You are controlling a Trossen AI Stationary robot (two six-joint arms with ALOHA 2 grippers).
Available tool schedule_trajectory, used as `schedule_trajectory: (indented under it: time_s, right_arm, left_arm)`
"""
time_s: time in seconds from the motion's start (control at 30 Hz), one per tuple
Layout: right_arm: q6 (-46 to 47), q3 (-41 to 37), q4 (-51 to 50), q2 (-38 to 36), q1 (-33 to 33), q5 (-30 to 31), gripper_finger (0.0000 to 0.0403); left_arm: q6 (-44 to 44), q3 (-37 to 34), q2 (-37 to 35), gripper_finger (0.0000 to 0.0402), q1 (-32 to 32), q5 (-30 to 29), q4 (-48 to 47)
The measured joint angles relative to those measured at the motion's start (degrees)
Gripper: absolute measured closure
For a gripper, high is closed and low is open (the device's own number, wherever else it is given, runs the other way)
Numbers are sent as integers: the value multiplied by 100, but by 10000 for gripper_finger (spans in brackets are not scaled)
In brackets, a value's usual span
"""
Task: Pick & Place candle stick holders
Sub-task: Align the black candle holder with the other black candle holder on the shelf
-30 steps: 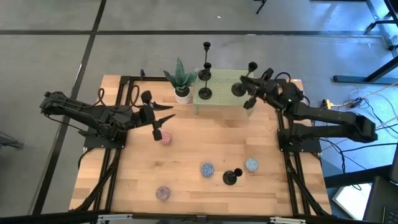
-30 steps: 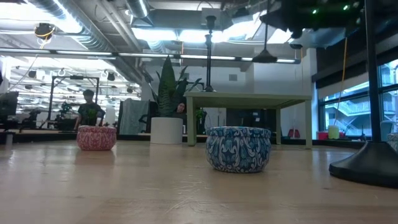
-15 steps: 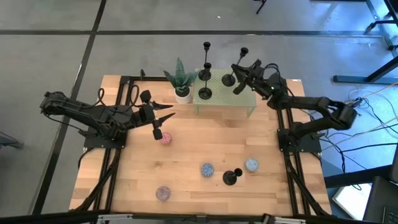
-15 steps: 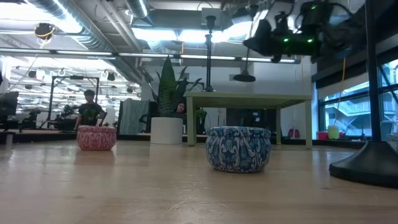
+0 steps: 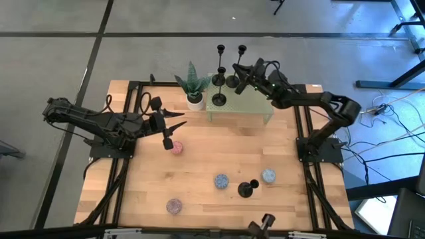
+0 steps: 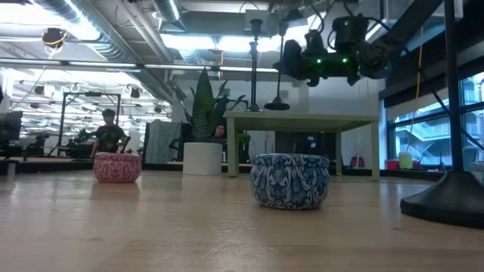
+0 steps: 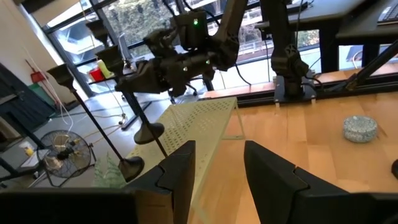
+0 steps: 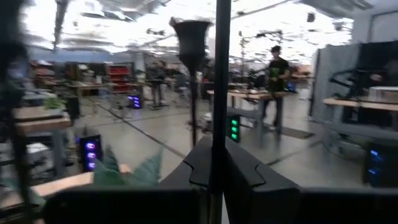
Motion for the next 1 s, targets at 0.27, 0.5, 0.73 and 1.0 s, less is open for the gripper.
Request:
schedule_trajectory:
  time_s: [0.27,0.5,0.73,1.0]
  right_arm:
    - [21,-7,52,307,-187,73,382]
    - [-54,-9,73,444,-237,73,382]
    - [-169,-9,74,509,-252,73,381]
    - [-413,-11,55,513,-254,76,351]
  left_arm:
    - [-42,0,0,270,0,3,-9]
    - [-271,0,0,272,0,16,-9]
    - [-302,0,0,272,0,16,-9]
    - [-302,0,0,272,0,16,-9]
